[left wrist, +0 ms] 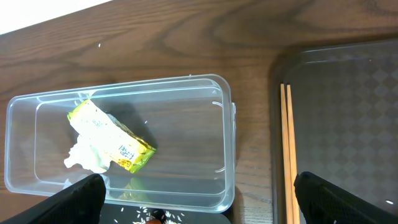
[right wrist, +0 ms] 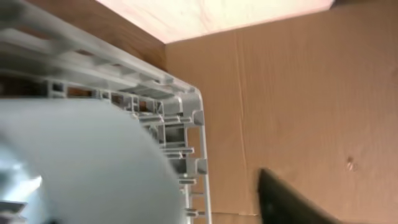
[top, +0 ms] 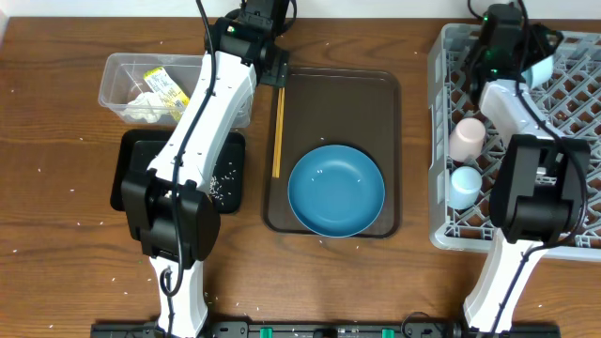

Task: Sort waste into correct bins and load items into the dishwasher rack
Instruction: 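Release the bowl and withdraw the right gripper from the rack, then reach the right gripper to the rim of the teal plate, then grasp the teal plate rim with the right gripper and lift, then carry the teal plate right and stand it upright in the rack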

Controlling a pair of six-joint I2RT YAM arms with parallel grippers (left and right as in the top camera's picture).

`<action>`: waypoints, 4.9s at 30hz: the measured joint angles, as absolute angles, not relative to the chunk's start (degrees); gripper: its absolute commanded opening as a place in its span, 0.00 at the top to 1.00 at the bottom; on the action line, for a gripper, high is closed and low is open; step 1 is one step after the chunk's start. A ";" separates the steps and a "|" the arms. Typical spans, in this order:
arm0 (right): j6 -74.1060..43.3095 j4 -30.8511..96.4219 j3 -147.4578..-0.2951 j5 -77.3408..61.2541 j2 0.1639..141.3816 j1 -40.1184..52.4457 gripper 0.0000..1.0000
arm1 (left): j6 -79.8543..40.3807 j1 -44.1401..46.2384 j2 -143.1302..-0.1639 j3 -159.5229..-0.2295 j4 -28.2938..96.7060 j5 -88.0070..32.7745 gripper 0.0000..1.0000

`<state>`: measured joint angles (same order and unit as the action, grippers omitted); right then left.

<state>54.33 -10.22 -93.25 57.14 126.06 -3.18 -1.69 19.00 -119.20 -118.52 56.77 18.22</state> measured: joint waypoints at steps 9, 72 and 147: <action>54.57 -10.39 -93.21 57.91 126.08 -0.43 0.01 | -1.69 19.00 -119.20 -118.52 56.80 18.22 0.02; 4.47 45.23 -93.08 -5.45 101.30 11.35 0.07 | -1.69 19.00 -119.20 -118.52 56.80 18.37 0.02; 4.27 18.70 -83.92 44.51 86.04 -0.67 0.99 | -1.69 19.00 -119.20 -118.52 56.80 18.37 0.02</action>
